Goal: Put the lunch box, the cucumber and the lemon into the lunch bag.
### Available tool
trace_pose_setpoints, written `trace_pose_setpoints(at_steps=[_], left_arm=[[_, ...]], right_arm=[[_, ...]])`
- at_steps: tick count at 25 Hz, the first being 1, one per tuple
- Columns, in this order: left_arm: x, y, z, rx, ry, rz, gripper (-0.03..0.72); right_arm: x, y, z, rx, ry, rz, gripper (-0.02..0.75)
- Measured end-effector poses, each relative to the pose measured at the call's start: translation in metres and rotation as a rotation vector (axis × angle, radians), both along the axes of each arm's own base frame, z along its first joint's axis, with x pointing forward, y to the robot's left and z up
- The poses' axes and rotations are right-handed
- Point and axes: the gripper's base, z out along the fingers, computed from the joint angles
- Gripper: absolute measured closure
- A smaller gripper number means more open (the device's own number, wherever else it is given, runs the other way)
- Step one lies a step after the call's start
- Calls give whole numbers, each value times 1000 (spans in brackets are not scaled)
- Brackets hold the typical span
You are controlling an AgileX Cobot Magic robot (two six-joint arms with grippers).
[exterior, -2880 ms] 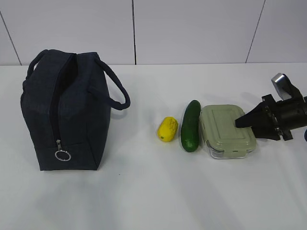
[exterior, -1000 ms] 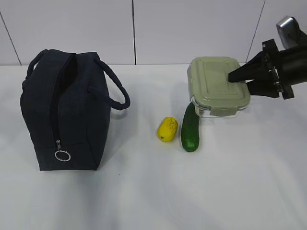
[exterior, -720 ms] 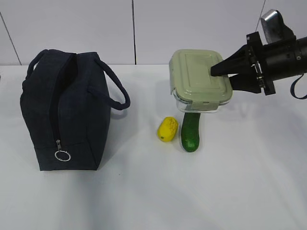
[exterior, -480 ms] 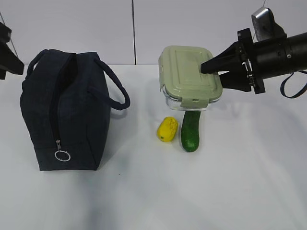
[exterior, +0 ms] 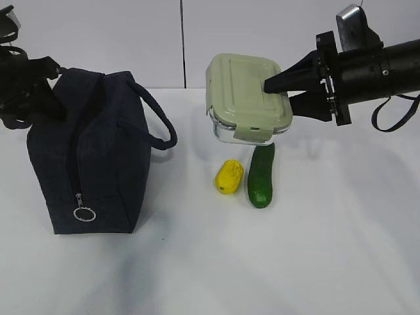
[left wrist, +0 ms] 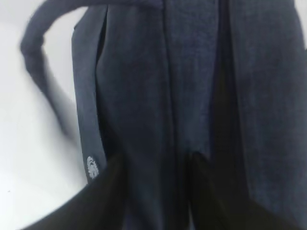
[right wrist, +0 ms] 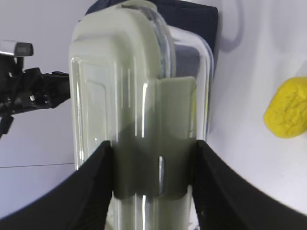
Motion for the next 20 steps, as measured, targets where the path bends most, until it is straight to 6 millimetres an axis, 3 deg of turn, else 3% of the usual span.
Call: trace_pose_setpoints(at_steps=[4, 6, 13, 20], left_arm=[[1, -4, -3, -17, -4, -55, 638], [0, -9, -1, -59, -13, -97, 683], [-1, -25, 11, -269, -56, -155, 693], [-4, -29, 14, -328, -47, -180, 693]], right_arm=[[1, 2, 5, 49, 8, -28, 369], [2, 6, 11, 82, 2, -42, 369], [-1, 29, 31, 118, -37, -3, 369], [-6, 71, 58, 165, -101, 103, 369]])
